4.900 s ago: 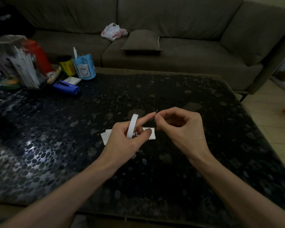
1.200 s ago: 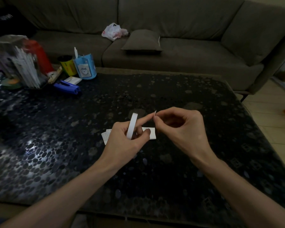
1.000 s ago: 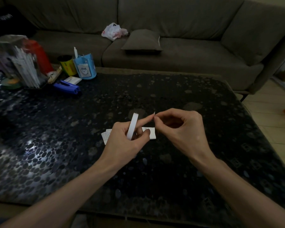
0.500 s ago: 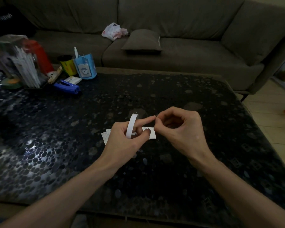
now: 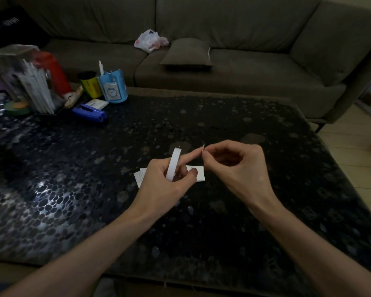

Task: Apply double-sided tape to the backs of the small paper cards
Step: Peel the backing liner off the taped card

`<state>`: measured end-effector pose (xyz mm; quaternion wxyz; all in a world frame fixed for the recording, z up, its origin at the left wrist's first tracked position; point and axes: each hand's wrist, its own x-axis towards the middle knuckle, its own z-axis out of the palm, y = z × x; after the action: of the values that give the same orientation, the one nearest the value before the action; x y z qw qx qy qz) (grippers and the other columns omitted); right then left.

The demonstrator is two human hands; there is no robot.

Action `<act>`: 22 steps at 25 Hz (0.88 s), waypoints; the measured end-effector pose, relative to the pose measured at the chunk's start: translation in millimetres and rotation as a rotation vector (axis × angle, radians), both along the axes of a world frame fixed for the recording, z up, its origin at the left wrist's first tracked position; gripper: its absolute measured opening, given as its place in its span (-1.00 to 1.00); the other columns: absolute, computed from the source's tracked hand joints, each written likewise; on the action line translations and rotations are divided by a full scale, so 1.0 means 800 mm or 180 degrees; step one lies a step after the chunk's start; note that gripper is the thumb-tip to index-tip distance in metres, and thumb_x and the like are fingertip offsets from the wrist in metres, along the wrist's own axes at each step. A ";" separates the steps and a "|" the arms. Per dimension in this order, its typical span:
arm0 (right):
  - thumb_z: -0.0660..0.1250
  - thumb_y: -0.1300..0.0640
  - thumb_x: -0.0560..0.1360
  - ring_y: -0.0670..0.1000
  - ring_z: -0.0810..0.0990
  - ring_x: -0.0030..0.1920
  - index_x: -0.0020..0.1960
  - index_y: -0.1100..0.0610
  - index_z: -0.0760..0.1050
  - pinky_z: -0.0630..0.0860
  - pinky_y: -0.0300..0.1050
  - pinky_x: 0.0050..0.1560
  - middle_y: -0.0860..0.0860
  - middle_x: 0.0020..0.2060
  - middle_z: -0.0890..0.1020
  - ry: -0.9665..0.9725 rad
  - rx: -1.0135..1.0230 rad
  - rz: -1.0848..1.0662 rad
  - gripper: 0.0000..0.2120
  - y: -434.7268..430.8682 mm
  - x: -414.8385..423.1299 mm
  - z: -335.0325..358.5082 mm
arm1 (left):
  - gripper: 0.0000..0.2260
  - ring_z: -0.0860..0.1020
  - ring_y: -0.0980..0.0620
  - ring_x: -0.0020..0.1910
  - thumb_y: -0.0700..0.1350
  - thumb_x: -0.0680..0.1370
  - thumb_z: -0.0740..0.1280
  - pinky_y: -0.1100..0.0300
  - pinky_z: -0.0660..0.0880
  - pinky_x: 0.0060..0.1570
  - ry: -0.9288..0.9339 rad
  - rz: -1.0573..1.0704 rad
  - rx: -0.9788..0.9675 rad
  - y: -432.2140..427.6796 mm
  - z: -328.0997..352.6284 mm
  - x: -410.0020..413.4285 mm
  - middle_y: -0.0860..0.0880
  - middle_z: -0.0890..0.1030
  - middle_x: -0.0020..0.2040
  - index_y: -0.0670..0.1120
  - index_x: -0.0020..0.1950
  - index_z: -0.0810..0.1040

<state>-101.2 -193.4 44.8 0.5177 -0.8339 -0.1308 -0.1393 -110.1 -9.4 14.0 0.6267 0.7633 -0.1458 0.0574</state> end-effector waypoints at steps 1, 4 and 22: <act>0.50 0.16 0.52 -0.23 0.71 -0.09 0.02 -0.01 0.69 0.60 -0.38 -0.03 -0.19 -0.15 0.71 -0.0036 -0.0081 -0.0023 -0.89 0.000 0.000 -0.001 | -0.61 0.43 0.14 -0.41 -0.26 0.59 0.43 0.15 0.49 -0.28 -0.0019 -0.0003 0.0037 -0.001 0.000 -0.001 0.12 0.50 -0.39 0.17 0.31 0.66; 0.48 0.11 0.50 -0.24 0.70 -0.09 0.00 -0.03 0.68 0.59 -0.38 -0.03 -0.20 -0.17 0.70 -0.0132 -0.0215 -0.0055 -0.91 0.001 0.000 -0.001 | -0.62 0.44 0.10 -0.40 -0.26 0.60 0.42 -0.04 0.53 -0.23 -0.0010 0.0028 0.0075 -0.001 0.000 -0.002 0.10 0.51 -0.39 0.15 0.31 0.66; 0.49 0.17 0.55 -0.11 0.75 -0.20 -0.06 0.02 0.70 0.62 -0.34 -0.11 -0.13 -0.16 0.75 0.0381 0.0569 0.0196 -0.93 0.000 0.008 0.000 | -0.66 0.40 0.18 -0.41 -0.20 0.61 0.43 0.31 0.44 -0.34 0.0334 -0.0029 -0.0295 0.004 0.001 0.001 0.03 0.45 -0.36 0.22 0.25 0.69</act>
<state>-94.6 -193.8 45.1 0.6010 -0.7868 -0.1122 -0.0845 -109.3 -6.5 14.6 0.6684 0.7348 -0.1133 0.0212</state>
